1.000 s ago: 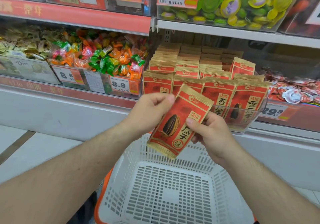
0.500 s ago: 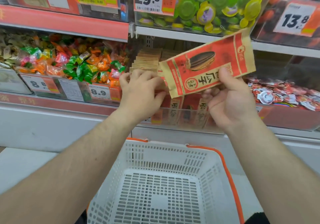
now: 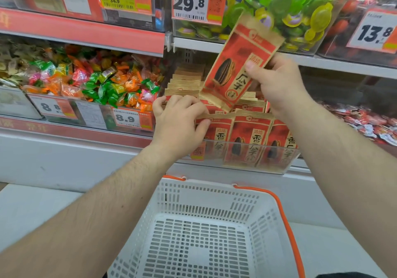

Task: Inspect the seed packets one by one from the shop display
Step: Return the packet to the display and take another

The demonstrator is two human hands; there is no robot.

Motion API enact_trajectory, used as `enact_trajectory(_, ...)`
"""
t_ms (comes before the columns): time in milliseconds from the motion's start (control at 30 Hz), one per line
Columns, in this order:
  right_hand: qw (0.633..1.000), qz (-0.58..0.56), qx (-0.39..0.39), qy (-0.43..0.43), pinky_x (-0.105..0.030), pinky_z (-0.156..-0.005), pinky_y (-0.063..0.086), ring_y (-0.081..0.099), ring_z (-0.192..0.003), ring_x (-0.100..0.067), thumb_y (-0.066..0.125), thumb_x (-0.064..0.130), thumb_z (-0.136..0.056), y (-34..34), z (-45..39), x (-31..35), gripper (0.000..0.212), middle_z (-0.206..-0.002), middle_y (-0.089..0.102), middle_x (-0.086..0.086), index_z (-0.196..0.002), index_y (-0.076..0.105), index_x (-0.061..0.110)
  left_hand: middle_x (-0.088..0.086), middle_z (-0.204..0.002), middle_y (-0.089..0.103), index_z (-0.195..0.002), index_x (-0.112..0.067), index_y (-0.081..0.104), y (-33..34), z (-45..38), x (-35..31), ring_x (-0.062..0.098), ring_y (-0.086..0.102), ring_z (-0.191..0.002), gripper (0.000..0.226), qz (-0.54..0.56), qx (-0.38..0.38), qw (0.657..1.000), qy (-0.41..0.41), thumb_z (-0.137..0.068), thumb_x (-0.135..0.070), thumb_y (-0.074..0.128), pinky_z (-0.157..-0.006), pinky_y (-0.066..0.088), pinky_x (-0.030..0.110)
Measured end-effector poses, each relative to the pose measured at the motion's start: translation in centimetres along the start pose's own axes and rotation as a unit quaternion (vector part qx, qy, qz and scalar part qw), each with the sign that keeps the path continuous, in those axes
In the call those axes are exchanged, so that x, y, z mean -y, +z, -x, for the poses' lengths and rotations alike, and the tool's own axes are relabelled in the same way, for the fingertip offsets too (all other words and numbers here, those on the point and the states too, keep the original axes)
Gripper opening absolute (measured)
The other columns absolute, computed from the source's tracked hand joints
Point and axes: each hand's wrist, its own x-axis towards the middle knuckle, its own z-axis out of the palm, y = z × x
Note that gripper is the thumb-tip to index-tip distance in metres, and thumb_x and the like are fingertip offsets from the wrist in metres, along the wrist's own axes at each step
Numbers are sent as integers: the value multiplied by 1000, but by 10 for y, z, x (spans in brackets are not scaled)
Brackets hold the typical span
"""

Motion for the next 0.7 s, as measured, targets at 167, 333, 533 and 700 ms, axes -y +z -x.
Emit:
enact_trajectory(167, 975, 179, 106, 74, -39, -82, 56, 67, -74, -9, 75, 20, -86, 8, -5, -7, 6, -84, 74, 6, -82, 72, 24, -13, -102, 65, -84, -29, 69, 0, 0, -1, 19, 54, -107, 12, 3, -8, 1000, -3, -84, -37, 60, -106, 19, 50)
enact_trajectory(333, 951, 274, 128, 68, -39, -82, 56, 69, -85, -16, 81, 28, -79, 16, -7, 3, 22, -92, 73, 5, -99, 72, 24, -13, -106, 64, -87, -30, 69, -2, -1, -2, 19, 53, -111, 4, -1, -4, 1000, -2, -88, -33, 67, -108, 19, 52)
enact_trajectory(533, 891, 415, 184, -8, -27, -66, 46, 64, -76, -10, 78, 27, -83, 28, -13, 12, 12, -81, 67, 9, -78, 66, 29, -12, -105, 64, -84, -28, 72, -2, 0, -1, 23, 51, -112, 2, 5, -17, 1000, 5, -83, -28, 73, -106, 18, 54)
enact_trajectory(700, 852, 461, 248, 6, -27, -65, 45, 63, -77, -11, 78, 23, -83, 33, -19, 18, 16, -81, 66, 8, -72, 65, 26, -11, -109, 63, -82, -27, 72, -7, -4, -5, 24, 45, -117, 4, 8, -23, 1000, 7, -81, -25, 76, -106, 19, 59)
